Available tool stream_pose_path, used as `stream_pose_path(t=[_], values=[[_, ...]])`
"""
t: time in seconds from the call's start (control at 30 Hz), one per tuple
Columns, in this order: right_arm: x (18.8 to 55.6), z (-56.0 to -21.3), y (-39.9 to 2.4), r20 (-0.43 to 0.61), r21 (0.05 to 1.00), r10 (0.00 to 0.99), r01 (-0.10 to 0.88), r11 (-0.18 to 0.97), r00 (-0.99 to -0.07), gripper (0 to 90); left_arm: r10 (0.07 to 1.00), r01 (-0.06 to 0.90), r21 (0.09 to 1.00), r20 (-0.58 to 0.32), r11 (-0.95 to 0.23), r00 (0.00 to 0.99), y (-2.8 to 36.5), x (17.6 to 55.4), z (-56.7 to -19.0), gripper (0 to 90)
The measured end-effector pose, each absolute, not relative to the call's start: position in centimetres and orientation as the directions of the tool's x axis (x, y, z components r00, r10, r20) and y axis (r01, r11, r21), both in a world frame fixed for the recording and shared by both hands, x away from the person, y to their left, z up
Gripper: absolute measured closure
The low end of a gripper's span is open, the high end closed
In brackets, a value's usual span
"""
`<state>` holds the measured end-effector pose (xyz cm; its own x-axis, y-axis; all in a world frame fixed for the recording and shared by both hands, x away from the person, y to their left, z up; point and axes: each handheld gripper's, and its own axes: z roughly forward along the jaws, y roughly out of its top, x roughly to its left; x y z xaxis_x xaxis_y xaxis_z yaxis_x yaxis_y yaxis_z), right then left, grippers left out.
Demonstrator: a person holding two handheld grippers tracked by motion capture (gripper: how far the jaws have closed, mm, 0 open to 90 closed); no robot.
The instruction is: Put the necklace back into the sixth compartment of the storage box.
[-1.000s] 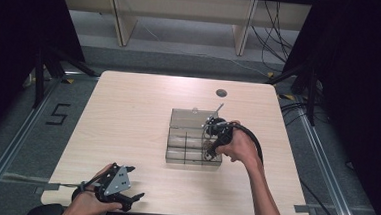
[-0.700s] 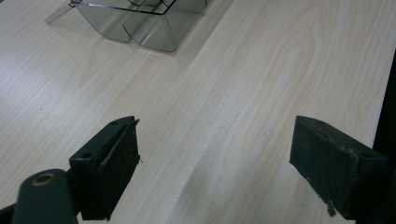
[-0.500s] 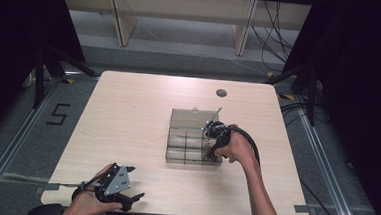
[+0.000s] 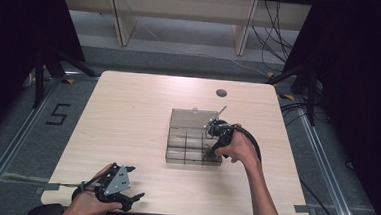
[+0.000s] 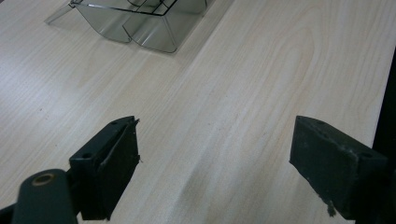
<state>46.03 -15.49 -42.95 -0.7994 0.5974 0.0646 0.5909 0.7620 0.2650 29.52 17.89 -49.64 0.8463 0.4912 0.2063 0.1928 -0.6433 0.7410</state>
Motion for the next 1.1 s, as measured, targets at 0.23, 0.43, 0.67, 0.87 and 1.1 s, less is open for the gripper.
stream_pose_path(t=[0.23, 0.43, 0.67, 0.87, 1.1], values=[[45.6, -42.0, -16.3, 0.047, 0.322, 0.624, 0.604, 0.729, -0.78, 44.6, 0.495, 0.193, 0.733, 0.218, -0.652, 0.841, 18.1, 29.7, -49.5, 15.0], [44.6, -41.8, -16.5, 0.045, 0.358, 0.619, 0.591, 0.723, -0.784, 42.9, 0.5, 0.2, 0.741, 0.206, -0.641, 0.841, 18.0, 29.6, -49.6, 15.0], [43.6, -41.8, -17.2, 0.036, 0.391, 0.63, 0.591, 0.706, -0.776, 40.7, 0.498, 0.19, 0.732, 0.228, -0.654, 0.837, 18.1, 29.6, -49.6, 15.0], [42.5, -41.6, -17.9, 0.034, 0.417, 0.627, 0.581, 0.699, -0.778, 39.7, 0.498, 0.191, 0.733, 0.226, -0.653, 0.837, 18.1, 29.7, -49.6, 15.0], [41.8, -41.8, -18.6, 0.056, 0.435, 0.651, 0.606, 0.666, -0.757, 36.9, 0.489, 0.179, 0.743, 0.22, -0.644, 0.844, 17.9, 29.5, -49.5, 15.0]])
